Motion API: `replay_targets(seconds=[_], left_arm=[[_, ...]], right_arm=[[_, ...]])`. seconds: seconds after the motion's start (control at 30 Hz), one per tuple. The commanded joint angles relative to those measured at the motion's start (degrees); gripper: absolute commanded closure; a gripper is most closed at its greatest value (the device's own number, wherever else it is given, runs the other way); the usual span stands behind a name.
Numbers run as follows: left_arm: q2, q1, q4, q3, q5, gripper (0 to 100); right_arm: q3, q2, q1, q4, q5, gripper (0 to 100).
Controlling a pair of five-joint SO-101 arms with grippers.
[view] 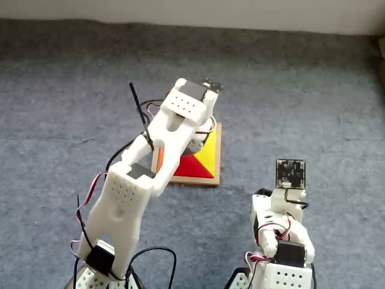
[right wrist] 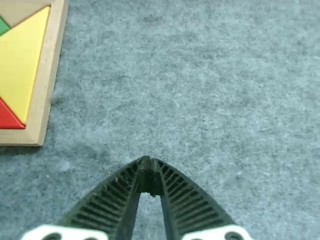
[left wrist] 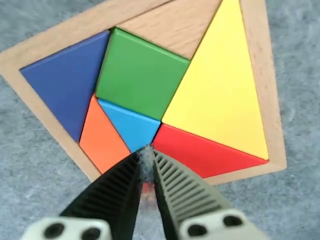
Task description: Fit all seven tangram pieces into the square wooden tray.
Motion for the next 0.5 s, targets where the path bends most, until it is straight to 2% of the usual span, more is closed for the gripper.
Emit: replay_targets(seconds=[0.0, 0.17, 0.47], left_arm=[[-3.2, -1.1, -0.3, -0.5, 0.5, 99], [-12.7, -0.9, 1.8, 3.3, 0.7, 99], [-41.2, -1.1, 1.6, 23.0, 0.6, 99]], right_arm=[[6.0, -0.5, 0.7, -0.2, -0.3, 98.8], [6.0, -0.5, 0.7, -0.2, -0.3, 98.8], [6.0, -0.5, 0.6, -0.2, -0.3, 98.8]])
